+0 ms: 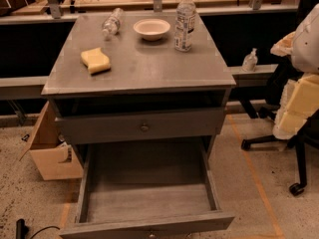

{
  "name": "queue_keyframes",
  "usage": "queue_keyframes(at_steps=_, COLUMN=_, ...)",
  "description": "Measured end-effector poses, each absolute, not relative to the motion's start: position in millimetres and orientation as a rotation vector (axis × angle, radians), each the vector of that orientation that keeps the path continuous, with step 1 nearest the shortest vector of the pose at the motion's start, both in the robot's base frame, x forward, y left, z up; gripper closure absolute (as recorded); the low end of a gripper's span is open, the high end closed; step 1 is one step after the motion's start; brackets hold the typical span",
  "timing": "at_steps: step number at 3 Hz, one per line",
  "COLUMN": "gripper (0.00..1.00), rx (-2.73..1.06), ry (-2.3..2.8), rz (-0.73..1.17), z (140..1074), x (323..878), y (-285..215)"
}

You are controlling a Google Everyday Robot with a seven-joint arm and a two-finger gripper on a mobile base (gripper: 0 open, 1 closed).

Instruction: Place blue plastic bottle into middle drawer

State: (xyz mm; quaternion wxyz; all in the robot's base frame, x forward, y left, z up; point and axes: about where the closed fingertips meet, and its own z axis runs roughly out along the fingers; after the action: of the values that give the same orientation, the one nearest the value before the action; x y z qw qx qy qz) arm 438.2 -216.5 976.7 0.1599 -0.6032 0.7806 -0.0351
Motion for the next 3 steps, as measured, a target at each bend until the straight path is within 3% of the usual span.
queue_keyframes(at_steps=2, gripper=0.0, rx=-1.622, ry=2.236, rz=-0.049, z=971.0, x=460.5, y=-218.1)
queue_keyframes(at_steps=3, gripper=0.0, rx=-1.425, ry=2.168, rz=0.113, z=948.8, x=520.5, y=-220.2)
